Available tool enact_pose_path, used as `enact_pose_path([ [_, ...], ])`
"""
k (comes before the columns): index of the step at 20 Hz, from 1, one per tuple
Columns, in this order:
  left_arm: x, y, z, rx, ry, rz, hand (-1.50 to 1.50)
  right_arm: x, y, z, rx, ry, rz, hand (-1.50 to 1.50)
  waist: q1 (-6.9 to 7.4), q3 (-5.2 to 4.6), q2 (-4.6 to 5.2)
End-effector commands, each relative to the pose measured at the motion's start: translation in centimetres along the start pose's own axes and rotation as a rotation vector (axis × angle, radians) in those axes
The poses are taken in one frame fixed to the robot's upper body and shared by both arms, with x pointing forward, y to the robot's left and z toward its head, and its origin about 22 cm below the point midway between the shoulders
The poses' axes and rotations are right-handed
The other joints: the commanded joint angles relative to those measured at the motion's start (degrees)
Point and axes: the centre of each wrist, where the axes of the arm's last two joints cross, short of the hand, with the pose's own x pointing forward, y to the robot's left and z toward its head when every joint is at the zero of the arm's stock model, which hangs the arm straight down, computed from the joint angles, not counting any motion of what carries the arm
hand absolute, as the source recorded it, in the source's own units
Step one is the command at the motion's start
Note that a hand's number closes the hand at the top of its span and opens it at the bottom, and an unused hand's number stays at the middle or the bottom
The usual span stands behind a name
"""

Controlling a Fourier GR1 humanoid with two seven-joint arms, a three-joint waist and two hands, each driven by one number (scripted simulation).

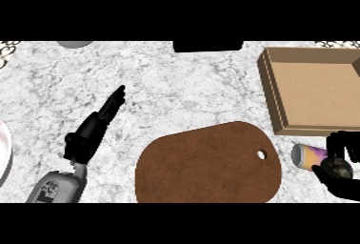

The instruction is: Pick the eggplant from the cutting board and place it in the cardboard box

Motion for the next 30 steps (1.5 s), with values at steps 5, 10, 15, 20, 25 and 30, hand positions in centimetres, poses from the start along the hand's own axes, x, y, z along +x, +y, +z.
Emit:
enact_pose_path([
  [5, 0.9, -1.3, -0.9, -0.011, 0.014, 0.014, 0.0, 0.7, -6.8, 4.5, -0.183, -0.098, -0.164, 1.5, 0.15, -0.06, 0.02],
  [10, 0.1, -0.5, 0.0, -0.021, 0.005, -0.011, 0.0, 0.9, -10.9, 6.7, -0.257, 0.002, -0.235, 1.5, 0.89, -0.11, 0.1],
  [15, 1.1, -2.5, -0.2, -0.029, -0.013, 0.0, 0.0, -2.1, -14.5, 7.8, -0.324, 0.093, -0.235, 1.5, 1.78, -0.07, 0.25],
  [20, 0.6, -0.6, -0.2, -0.039, -0.02, -0.002, 0.0, -3.5, -15.8, 5.7, -0.356, 0.153, -0.24, 1.5, 2.66, -0.06, 0.42],
  [25, 1.2, -1.0, -1.0, -0.045, -0.028, 0.011, 0.0, -7.0, -17.7, 2.1, -0.345, 0.204, -0.269, 1.5, 3.57, -0.05, 0.61],
  [30, 1.7, 0.1, -0.9, -0.045, -0.037, -0.007, 0.0, -5.3, -16.5, -1.8, -0.331, 0.193, -0.288, 1.5, 3.43, -0.05, 0.59],
])
